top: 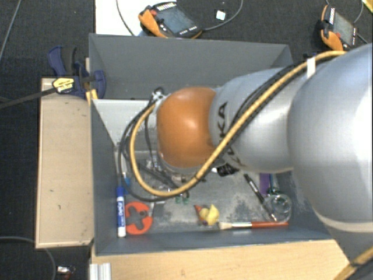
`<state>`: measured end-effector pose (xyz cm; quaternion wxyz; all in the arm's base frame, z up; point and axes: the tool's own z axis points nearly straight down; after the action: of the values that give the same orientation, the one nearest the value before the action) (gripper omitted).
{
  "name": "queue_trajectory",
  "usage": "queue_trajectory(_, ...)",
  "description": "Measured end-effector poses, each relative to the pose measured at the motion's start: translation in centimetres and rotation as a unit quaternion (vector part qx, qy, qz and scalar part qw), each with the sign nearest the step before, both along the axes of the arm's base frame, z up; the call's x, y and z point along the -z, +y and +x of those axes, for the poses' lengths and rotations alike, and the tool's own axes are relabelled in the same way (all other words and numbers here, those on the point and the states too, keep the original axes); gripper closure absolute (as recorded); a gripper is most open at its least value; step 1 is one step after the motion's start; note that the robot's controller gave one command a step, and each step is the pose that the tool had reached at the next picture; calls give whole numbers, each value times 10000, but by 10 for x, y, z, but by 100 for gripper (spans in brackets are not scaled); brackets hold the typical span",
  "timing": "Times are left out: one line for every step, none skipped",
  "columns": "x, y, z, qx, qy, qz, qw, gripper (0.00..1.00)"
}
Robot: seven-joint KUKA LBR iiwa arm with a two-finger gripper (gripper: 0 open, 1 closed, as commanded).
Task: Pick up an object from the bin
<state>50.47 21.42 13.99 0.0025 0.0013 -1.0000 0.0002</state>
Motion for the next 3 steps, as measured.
queue_trajectory(-3,-1,2,28,-33,8,10000,0)
queue_trajectory(69,40,-20,-563,-29,7,9984,0)
queue_trajectory(23,40,-22,510,-89,29,9987,0)
